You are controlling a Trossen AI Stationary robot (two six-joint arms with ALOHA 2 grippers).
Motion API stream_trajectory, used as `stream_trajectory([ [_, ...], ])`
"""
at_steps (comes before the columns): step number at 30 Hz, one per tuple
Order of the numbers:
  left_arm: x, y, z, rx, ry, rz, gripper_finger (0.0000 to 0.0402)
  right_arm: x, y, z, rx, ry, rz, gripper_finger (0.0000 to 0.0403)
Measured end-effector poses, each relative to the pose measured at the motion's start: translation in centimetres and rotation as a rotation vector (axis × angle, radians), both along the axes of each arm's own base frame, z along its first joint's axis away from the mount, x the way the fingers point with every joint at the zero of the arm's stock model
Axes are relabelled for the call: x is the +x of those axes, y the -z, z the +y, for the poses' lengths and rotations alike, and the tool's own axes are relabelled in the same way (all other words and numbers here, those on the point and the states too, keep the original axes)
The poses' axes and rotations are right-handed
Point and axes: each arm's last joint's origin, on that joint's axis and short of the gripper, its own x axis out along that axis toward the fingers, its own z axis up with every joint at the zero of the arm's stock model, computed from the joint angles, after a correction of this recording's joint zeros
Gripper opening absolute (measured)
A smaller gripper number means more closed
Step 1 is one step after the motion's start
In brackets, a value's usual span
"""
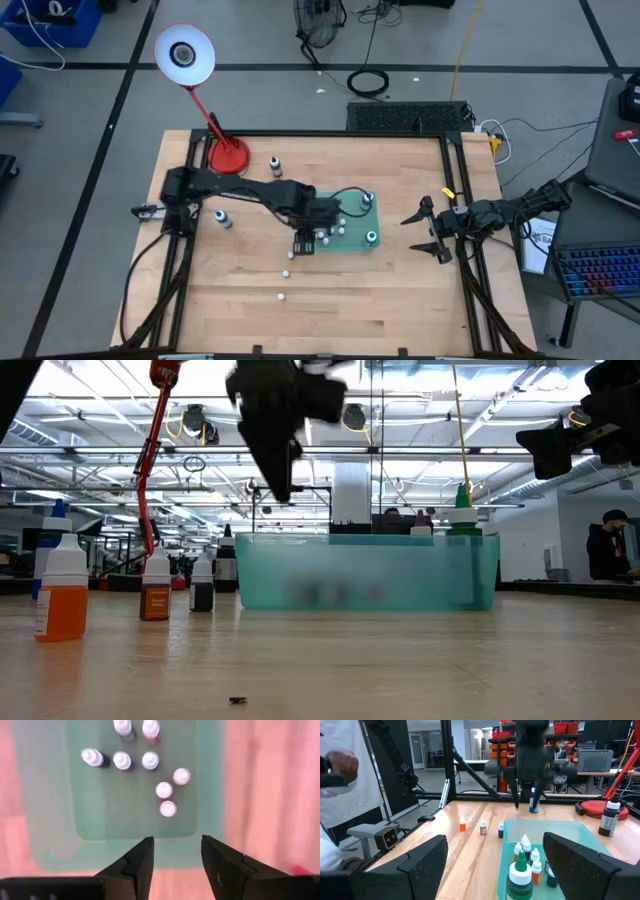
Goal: Pick & Place food coloring
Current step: Put the small dark blue food coloring bottle into the blue bin
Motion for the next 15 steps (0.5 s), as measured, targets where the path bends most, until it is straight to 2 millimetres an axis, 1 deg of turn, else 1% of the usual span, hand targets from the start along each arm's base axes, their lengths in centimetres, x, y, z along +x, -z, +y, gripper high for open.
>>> stream_trajectory([
  [3,-1.6,-2.6,-1.2,-0.015,-0.004,-0.06,0.0164,0.0,0.0,0.0,-0.001,0.0,0.002,0.0313],
  [5,-2.7,-3.8,-2.3,-0.026,0.012,-0.093,0.0168,0.0,0.0,0.0,-0.001,0.0,0.002,0.0313],
  [8,-4.4,-4.4,-4.1,-0.036,0.046,-0.114,0.0173,0.0,0.0,0.0,-0.001,0.0,0.003,0.0313],
  [11,-5.5,-3.3,-5.8,-0.003,0.068,-0.109,0.0175,0.0,0.0,0.0,-0.001,0.0,0.003,0.0313],
  [13,-5.8,-2.0,-6.5,0.04,0.074,-0.108,0.0173,0.0,0.0,0.0,-0.001,0.0,0.004,0.0313],
  [15,-6.2,-0.5,-6.8,0.082,0.062,-0.097,0.0173,0.0,0.0,0.0,-0.001,0.0,0.004,0.0313],
])
